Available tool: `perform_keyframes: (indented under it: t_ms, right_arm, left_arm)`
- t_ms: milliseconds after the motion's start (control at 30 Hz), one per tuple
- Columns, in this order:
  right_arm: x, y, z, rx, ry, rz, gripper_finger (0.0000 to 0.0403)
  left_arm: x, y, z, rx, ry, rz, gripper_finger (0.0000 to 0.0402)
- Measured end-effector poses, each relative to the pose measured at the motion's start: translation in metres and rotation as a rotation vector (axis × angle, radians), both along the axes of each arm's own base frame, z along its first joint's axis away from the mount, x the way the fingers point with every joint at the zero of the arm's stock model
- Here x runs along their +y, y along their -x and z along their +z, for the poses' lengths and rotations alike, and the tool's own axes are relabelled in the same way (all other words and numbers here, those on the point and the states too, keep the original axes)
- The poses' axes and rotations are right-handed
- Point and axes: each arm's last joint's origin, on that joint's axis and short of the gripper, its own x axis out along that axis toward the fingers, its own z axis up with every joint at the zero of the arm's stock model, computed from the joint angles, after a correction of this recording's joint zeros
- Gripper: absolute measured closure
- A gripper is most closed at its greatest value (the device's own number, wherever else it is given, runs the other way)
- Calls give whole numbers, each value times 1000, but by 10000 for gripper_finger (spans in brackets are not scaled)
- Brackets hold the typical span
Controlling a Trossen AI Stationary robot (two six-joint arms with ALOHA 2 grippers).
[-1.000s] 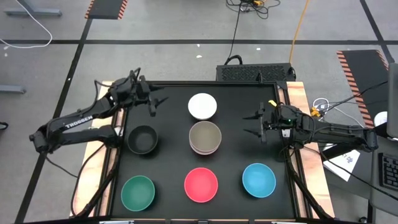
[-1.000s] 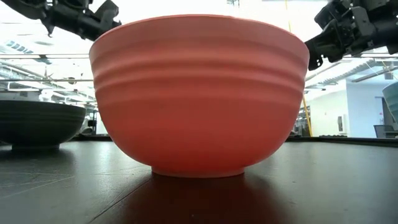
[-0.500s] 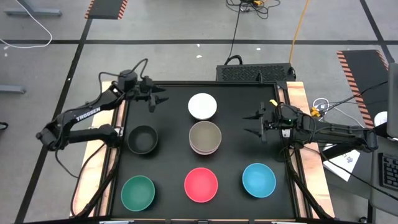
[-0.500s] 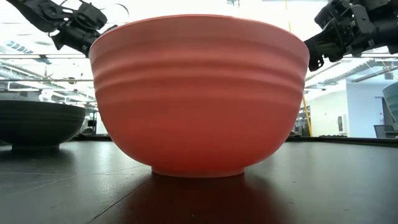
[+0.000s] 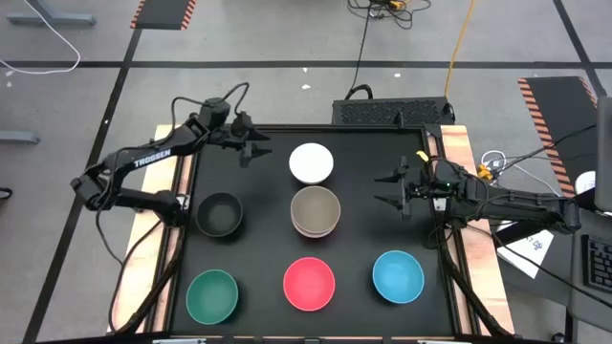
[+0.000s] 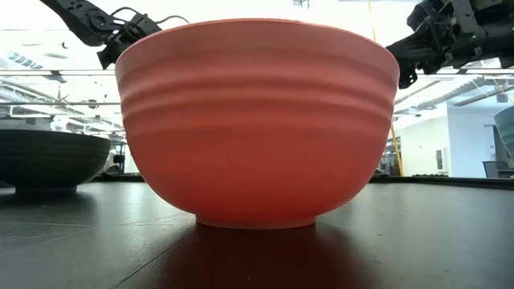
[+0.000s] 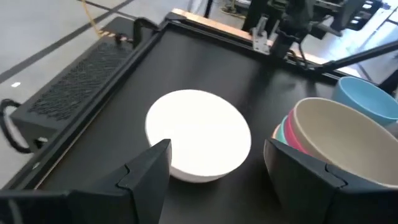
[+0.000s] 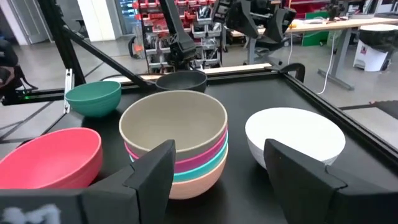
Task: Nest bowls inside each other
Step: Stack the white bowl on top of the brown bowl
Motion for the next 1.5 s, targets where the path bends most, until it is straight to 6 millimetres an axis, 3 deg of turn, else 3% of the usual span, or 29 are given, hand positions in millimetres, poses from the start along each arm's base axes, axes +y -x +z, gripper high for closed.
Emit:
perform_keyframes:
  t_ms: [400, 833, 1067, 1500]
  right_arm:
    - [0, 0, -2, 17, 3, 4, 165]
    - [1, 0, -2, 14, -41, 28, 165]
    - [2, 0, -1, 12, -65, 51, 165]
    - [2, 0, -1, 12, -87, 47, 165]
  left_arm:
    - [14, -43, -35, 141, 127, -50, 142]
    - [13, -76, -24, 286, 69, -2, 142]
    - [20, -87, -39, 427, 51, 32, 142]
    - [21, -99, -46, 430, 58, -47, 142]
